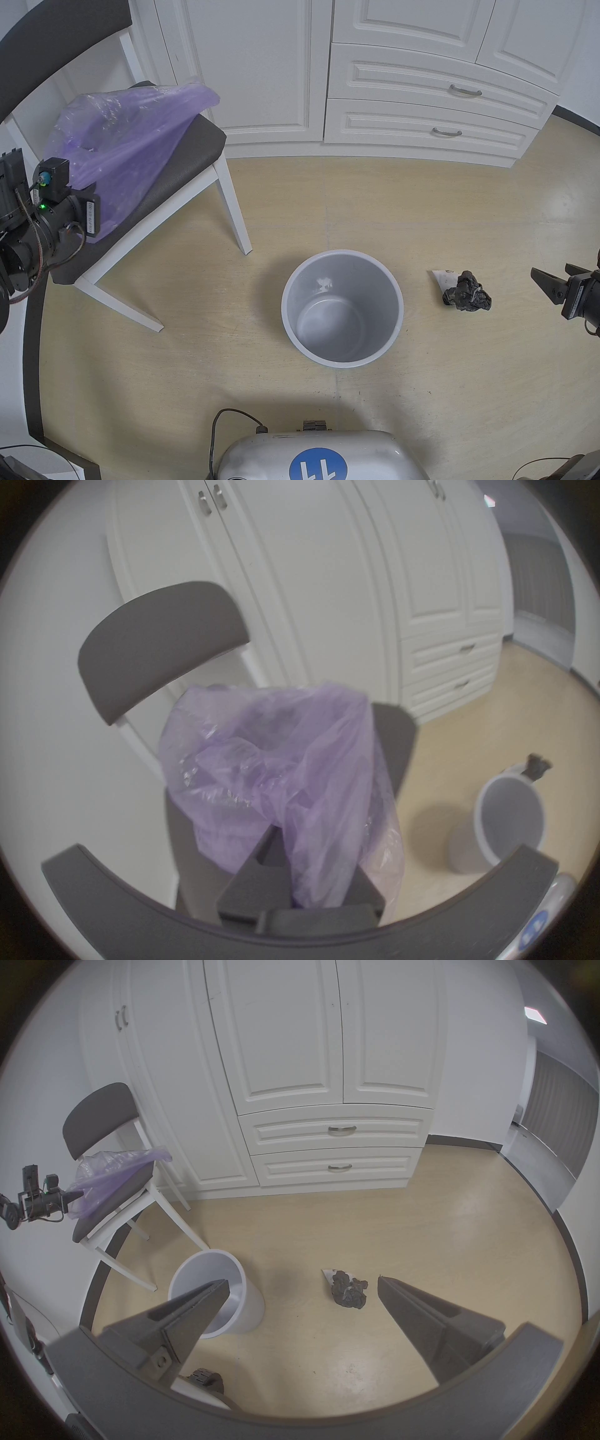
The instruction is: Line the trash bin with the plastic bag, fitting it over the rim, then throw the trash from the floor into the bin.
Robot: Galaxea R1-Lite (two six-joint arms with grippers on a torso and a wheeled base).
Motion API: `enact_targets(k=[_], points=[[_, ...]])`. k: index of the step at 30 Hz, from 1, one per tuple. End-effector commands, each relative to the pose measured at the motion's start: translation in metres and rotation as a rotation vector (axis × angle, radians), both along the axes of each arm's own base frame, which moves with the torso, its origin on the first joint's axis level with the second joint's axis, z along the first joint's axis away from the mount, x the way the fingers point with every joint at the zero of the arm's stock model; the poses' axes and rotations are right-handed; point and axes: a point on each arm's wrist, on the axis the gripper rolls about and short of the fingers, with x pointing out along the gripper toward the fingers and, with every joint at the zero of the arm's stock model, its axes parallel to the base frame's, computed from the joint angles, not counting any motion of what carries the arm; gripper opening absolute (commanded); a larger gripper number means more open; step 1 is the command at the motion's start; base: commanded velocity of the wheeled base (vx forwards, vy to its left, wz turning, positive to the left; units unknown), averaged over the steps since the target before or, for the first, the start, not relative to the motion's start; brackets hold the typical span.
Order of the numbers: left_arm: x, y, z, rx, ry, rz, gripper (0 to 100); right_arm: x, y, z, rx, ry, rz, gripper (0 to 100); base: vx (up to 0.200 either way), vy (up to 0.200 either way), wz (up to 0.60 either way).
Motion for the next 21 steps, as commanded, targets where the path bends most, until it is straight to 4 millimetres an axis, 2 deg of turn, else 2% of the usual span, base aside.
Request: enact_targets(k=[1,2,4,7,8,10,13,17,21], points=[[-0.026,-0.044,0.003,-0.116,-0.082,-0.195,0,0.004,0.006,-0.003,-0.004,-0.009,0.032,100,0.0,0.0,0.0],[-0.026,-0.044,0.003,-0.116,-0.082,-0.195,0,0.004,0.006,-0.003,-0.004,-0.009,0.032,100,0.0,0.0,0.0],[-0.024,-0.06,-0.001,-0.18,-0.129,-0.254,0,0.005,0.005,-0.004,-0.008,-0.007,0.019,100,0.0,0.0,0.0],[-0.021,-0.07,-0.006,-0.19,-0.142,-0.265,0,0.007,0.005,-0.004,-0.009,-0.006,0.003,100,0.0,0.0,0.0],[-0.018,-0.081,-0.013,-0.198,-0.15,-0.267,0,0.01,0.005,-0.005,-0.008,0.005,0.0,100,0.0,0.0,0.0],[-0.018,-0.092,-0.016,-0.214,-0.17,-0.281,0,0.012,0.005,-0.006,-0.008,-0.001,0.002,100,0.0,0.0,0.0],[-0.018,-0.101,-0.02,-0.234,-0.193,-0.312,0,0.012,0.006,-0.007,-0.013,-0.005,0.004,100,0.0,0.0,0.0],[-0.005,-0.111,-0.03,-0.278,-0.237,-0.326,0,0.013,0.01,-0.007,-0.027,-0.004,-0.032,100,0.0,0.0,0.0],[-0.011,-0.124,-0.033,-0.307,-0.263,-0.376,0,0.012,0.015,-0.008,-0.032,-0.001,-0.028,100,0.0,0.0,0.0]])
